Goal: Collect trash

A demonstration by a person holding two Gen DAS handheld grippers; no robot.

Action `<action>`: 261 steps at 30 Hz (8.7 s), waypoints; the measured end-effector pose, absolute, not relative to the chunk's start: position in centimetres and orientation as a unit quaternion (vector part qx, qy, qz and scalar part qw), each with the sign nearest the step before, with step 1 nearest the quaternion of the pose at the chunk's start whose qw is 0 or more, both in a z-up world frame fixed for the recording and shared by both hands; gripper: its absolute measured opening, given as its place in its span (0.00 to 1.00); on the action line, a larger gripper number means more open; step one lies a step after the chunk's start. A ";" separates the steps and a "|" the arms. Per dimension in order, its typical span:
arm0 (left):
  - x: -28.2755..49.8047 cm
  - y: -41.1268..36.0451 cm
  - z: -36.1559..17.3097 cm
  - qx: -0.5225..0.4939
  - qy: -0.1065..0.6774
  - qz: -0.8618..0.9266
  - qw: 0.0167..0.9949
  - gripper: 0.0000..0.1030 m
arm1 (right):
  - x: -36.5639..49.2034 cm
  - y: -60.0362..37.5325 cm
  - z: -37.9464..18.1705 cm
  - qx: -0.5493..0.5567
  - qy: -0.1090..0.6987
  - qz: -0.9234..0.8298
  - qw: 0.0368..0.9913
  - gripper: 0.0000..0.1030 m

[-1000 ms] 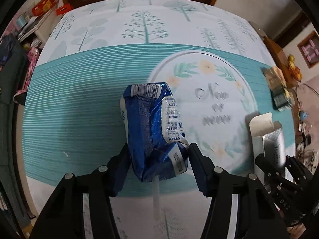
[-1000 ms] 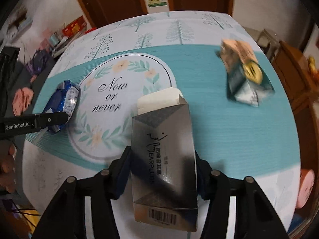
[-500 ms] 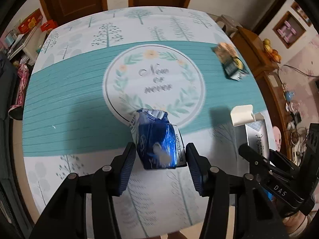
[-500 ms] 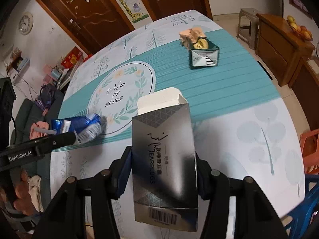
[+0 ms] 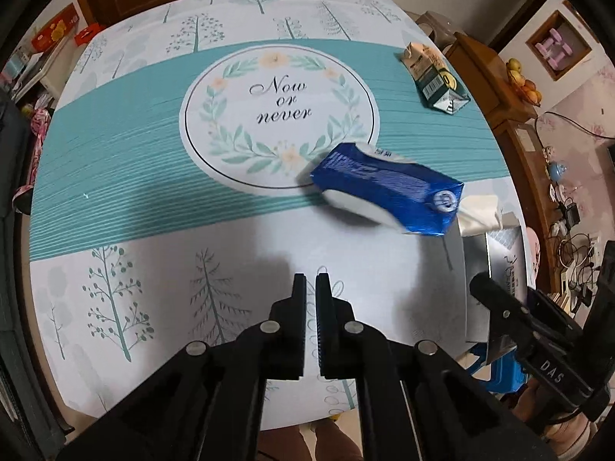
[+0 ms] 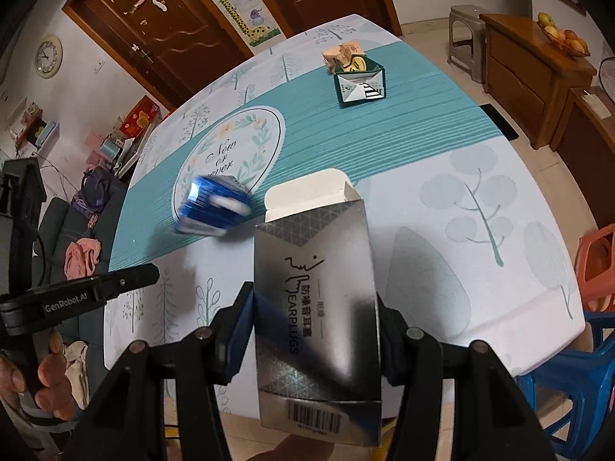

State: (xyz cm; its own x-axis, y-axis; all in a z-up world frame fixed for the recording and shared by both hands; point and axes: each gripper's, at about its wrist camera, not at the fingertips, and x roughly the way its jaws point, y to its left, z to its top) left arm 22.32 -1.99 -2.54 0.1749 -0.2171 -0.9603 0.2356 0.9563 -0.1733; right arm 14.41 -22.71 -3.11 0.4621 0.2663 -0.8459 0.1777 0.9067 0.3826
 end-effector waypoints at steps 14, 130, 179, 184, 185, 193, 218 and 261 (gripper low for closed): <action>22.7 -7.0 -1.0 0.137 0.566 -0.217 0.784 0.55 | 15.2 -24.2 -4.4 0.233 0.519 0.003 0.822 0.52; 2.2 -4.8 -34.4 0.098 0.634 -0.171 0.748 0.77 | -1.6 -21.2 -37.3 0.316 0.624 -0.043 0.713 0.58; -2.8 1.6 3.6 0.017 0.523 -0.193 0.830 0.96 | -7.6 -19.6 0.8 0.301 0.471 -0.011 0.829 0.70; -2.0 2.2 7.7 0.014 0.499 -0.198 0.843 0.96 | -6.7 -18.3 5.1 0.276 0.452 0.001 0.848 0.70; -1.9 2.3 8.1 0.016 0.495 -0.197 0.846 0.95 | -6.6 -18.0 5.5 0.272 0.449 0.002 0.851 0.70; -0.5 3.6 11.7 0.017 0.467 -0.190 0.864 0.95 | -5.1 -16.2 9.1 0.244 0.427 0.009 0.871 0.70; 19.9 -3.2 9.9 -0.021 0.481 -0.030 0.876 0.96 | 20.2 -25.8 6.3 0.161 0.478 0.100 0.858 0.70; 31.7 -7.2 3.3 -0.029 0.532 0.058 0.844 0.80 | 37.0 -28.4 -1.8 0.113 0.549 0.131 0.818 0.34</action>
